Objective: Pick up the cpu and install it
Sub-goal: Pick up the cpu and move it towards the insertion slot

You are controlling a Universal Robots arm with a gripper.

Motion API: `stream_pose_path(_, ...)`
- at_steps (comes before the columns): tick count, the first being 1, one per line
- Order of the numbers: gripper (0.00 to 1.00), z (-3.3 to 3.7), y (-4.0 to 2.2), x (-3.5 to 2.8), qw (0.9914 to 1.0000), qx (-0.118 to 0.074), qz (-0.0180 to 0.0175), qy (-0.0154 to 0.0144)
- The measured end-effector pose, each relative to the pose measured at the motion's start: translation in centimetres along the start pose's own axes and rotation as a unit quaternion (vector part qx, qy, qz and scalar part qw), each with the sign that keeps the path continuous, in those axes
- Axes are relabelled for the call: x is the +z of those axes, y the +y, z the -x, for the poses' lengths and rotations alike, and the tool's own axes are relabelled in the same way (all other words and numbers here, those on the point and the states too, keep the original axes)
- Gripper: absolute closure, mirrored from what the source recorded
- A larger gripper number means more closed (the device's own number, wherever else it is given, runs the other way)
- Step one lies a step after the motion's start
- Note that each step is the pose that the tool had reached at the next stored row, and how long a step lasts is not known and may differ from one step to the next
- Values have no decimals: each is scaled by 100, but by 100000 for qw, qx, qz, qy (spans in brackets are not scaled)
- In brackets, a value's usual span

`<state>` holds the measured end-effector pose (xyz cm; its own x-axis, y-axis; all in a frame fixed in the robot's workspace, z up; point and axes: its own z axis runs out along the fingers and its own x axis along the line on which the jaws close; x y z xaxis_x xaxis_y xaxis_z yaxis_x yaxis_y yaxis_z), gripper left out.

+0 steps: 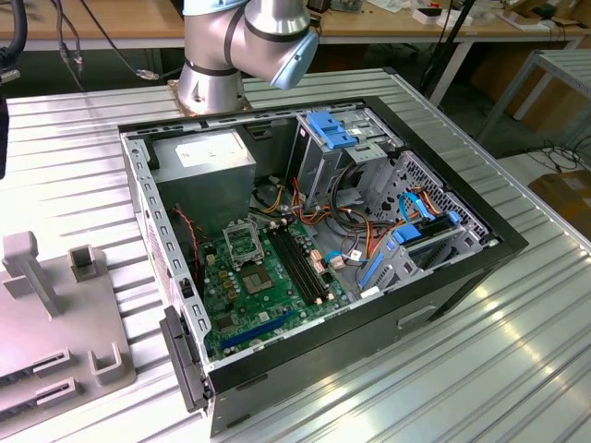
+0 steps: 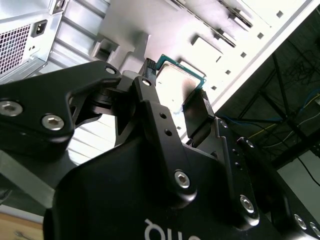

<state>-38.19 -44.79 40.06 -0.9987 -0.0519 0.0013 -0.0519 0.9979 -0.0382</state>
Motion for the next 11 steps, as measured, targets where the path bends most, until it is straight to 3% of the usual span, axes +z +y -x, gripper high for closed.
stream_pose_path(11, 53, 24, -1, 5, 100000, -1, -1, -42)
